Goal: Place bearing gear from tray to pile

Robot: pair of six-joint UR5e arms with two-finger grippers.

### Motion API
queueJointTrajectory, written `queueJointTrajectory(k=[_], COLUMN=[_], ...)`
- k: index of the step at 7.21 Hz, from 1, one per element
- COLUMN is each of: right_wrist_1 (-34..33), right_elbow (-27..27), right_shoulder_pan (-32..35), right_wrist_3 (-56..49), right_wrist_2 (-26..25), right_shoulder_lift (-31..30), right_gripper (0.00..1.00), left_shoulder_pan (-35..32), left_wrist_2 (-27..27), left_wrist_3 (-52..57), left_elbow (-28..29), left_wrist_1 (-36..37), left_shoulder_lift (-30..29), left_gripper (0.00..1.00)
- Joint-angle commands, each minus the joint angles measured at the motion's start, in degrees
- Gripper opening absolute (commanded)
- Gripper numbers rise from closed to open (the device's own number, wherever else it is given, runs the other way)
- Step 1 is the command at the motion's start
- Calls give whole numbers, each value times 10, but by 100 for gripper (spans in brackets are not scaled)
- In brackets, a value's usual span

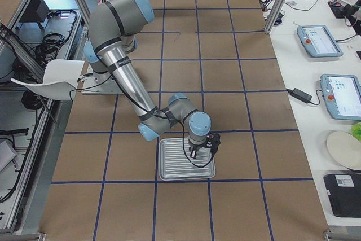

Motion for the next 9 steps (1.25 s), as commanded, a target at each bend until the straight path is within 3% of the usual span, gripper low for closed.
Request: queueJointTrajectory(k=[1,3,4,6,7,9], right_wrist_1=[7,72,147,234,238,237], right_elbow=[-2,1,1,2,1,1], right_shoulder_pan=[6,54,83,220,301,474], right_wrist_3=[-1,-8,-16,-9,34,262], right_wrist_2=[1,-9,-8,-7,-8,-8], right_shoulder_lift=[-30,-112,-169,-273,-283,-275], right_gripper=[27,28,29,29,30,30], left_shoulder_pan=[0,0,0,0,0,2], left_wrist_2=[-1,1,2,5,7,8], left_wrist_3=[-3,-4,-4,-3,0,1], left_elbow=[1,0,0,-4,-6,-6], left_wrist_1=[0,0,1,0,0,3], left_shoulder_lift=[-3,-2,-3,1,3,3], left_gripper=[100,100,100,100,100,100])
